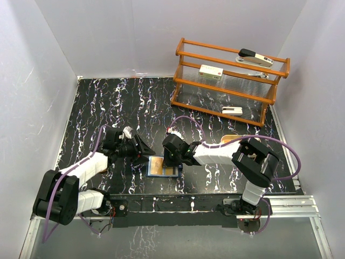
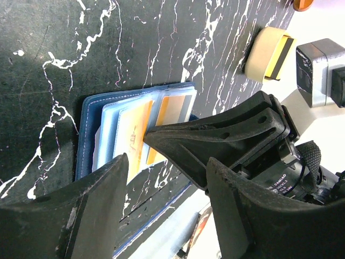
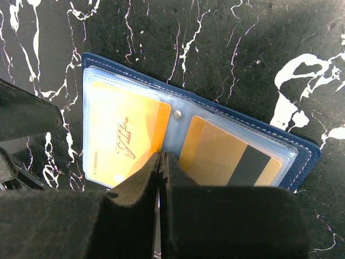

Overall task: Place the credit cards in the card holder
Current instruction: Turn over the card slot in the card holder.

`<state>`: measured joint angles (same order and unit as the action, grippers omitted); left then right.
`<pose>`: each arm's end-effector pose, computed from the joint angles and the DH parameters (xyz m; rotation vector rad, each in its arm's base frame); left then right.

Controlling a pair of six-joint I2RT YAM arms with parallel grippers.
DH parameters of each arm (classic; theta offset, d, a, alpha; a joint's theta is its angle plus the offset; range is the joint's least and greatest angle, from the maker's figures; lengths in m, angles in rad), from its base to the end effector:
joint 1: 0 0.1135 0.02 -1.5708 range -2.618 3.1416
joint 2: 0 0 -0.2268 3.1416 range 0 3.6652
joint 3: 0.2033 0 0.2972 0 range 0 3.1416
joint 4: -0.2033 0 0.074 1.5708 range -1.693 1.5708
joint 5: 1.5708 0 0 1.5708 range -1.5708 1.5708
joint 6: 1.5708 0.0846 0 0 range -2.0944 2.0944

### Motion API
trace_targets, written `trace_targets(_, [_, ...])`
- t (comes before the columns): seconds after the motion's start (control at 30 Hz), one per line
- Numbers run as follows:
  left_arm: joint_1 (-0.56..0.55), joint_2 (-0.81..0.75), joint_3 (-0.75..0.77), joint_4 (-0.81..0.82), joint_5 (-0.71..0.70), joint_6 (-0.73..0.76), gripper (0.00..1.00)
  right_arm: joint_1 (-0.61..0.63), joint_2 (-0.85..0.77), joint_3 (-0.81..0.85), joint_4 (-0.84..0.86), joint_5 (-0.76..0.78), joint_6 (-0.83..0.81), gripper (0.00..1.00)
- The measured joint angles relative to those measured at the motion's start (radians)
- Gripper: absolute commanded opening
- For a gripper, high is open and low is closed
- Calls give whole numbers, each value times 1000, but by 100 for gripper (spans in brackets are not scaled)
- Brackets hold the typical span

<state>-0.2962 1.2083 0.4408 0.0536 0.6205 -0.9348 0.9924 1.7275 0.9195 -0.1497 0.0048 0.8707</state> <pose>0.2713 -0.1342 0.0731 -0.4321 2.4597 -1.2985 0.2142 0.3273 0.0388 -0.1616 2.6864 0.6798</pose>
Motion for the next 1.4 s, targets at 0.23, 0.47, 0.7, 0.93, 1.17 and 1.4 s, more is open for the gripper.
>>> trace_targets(0.23, [0, 23, 0, 23, 1, 4, 58, 0, 0, 0, 0, 0, 0, 0])
trace_targets(0.47, [0, 69, -11, 43, 0, 15, 58, 0, 0, 0, 1, 0, 0, 0])
trace_targets(0.7, [0, 113, -21, 62, -4, 26, 58, 0, 0, 0, 1, 0, 0, 0])
trace_targets(0.93, [0, 119, -42, 110, 9, 16, 58, 0, 0, -1, 2, 0, 0, 0])
trace_targets(1.17, [-5, 131, -61, 179, 55, -35, 56, 0, 0, -1, 3, -1, 0, 0])
trace_targets(1.4, [-29, 127, -61, 206, 77, -69, 55, 0, 0, -2, 5, -4, 0, 6])
